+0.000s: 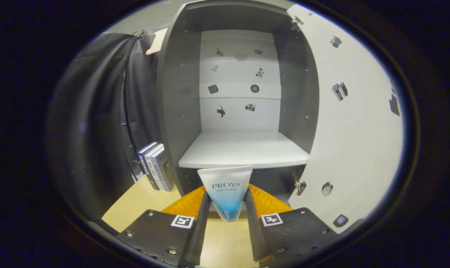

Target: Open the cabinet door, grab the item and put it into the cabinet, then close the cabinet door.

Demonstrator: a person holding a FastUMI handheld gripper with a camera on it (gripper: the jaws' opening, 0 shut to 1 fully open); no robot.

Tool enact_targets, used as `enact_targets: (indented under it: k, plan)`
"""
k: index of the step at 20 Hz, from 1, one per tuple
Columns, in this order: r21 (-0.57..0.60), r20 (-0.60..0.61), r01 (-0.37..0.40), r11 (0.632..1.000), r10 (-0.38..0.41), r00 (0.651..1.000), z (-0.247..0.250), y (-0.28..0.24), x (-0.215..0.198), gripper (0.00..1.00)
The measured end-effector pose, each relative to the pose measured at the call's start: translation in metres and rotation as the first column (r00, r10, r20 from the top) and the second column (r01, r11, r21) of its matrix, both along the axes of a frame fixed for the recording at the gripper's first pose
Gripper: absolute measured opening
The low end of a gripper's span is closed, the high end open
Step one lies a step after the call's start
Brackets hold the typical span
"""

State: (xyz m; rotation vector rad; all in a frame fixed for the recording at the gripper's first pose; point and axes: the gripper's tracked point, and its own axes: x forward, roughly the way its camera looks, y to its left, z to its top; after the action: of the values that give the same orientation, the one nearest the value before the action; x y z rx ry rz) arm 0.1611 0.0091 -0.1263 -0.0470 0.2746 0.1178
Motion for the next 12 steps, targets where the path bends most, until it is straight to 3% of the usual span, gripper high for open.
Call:
enact_targets:
  k: [6, 12]
  plan:
    - [-0.03, 0.08, -0.015, 0.999, 0.017, 0.997, 0.047, 0.003, 0.072, 0.51]
    - [0.023, 0.07, 0.022, 0.999, -0.023, 0.997, 0.041, -0.008, 0.145, 0.51]
